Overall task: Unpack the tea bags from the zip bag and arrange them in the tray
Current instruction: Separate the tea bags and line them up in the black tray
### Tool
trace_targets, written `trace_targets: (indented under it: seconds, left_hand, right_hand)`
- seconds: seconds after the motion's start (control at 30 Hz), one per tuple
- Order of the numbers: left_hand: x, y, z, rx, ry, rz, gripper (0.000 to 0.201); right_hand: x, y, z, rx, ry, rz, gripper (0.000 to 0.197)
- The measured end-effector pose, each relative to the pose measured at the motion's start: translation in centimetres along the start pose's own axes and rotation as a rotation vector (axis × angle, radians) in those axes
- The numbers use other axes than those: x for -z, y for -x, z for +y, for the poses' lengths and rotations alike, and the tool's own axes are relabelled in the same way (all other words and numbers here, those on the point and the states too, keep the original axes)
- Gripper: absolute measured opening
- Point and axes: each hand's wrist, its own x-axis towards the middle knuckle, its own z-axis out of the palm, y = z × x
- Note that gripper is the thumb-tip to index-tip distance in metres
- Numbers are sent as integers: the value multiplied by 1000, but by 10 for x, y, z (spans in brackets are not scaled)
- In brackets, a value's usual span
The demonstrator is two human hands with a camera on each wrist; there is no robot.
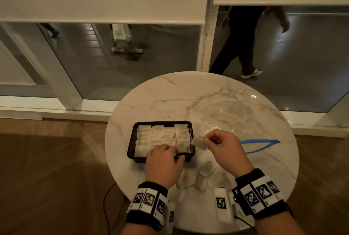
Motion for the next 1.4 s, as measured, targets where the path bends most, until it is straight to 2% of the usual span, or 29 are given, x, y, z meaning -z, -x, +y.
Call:
trace_targets:
  seconds: [0.17,0.33,0.53,0.67,0.83,1.1,1.2,1.33,1.4]
  left_hand:
    - [-19,7,-3,37,-165,-109,49]
    - [-22,7,-2,64,-195,-123,52]
    - [-23,5,-6,77,-181,-128,53]
    - [-23,5,-6,71,-159,-121,53]
    - [-23,5,-7,70,-146,-112,51]
    - [-26,5,-8,65,-119,-92,53]
    - [-29,5,-9,68,-117,-71,54]
    - [-32,5,-10,58,-108,-41,55]
    - [-33,5,-10,58,-110,-35,55]
  right_hand:
    - [-20,-25,-3,-8,18,-61,10]
    - [-40,-53,-14,68,286,-199,18]
    - [-62,-76,-17,37,534,-352,31]
    - [-73,-84,-14,-15,670,-401,27]
    - [-81,-85,-11,-5,858,-403,18]
    - [-83,-80,-11,-27,859,-411,18]
    - [-79,-79,-15,-25,790,-382,24]
    - [-70,-70,-14,-77,653,-415,35]
    - [-67,-64,-13,-54,617,-427,39]
